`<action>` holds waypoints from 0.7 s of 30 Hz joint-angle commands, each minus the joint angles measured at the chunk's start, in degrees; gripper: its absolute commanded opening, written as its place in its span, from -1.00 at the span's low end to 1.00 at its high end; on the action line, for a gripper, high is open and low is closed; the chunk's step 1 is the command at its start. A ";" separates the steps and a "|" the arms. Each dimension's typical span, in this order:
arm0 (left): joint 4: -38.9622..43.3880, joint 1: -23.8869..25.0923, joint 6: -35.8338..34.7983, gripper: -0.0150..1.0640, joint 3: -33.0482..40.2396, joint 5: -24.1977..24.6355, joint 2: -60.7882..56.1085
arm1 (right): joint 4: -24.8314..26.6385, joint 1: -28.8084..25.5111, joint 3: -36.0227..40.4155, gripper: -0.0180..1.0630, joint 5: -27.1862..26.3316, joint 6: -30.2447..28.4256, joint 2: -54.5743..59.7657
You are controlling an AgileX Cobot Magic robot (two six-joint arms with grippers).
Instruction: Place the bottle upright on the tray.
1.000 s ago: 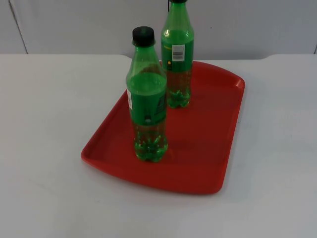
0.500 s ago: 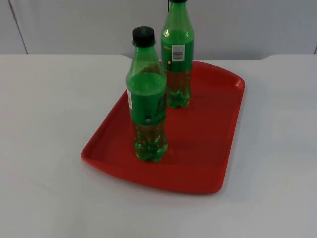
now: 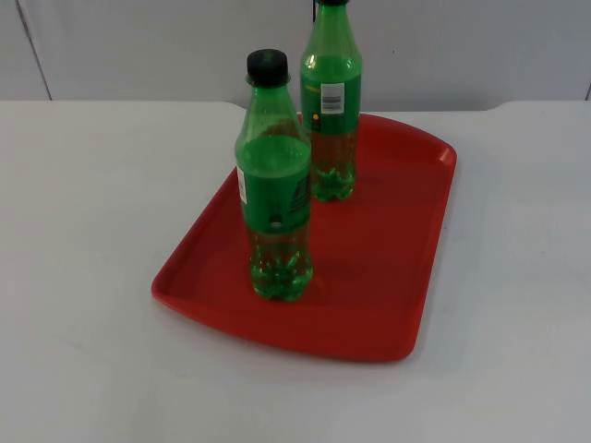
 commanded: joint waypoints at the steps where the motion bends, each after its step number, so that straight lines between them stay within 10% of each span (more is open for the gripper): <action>1: -0.04 0.07 -0.28 0.98 0.17 -0.06 -0.27 | 0.06 -2.15 0.14 0.98 -0.02 0.05 -0.24; 21: -0.04 0.07 -0.28 0.97 0.17 -0.06 -0.27 | 0.22 -7.53 0.14 0.98 -0.02 0.05 -0.24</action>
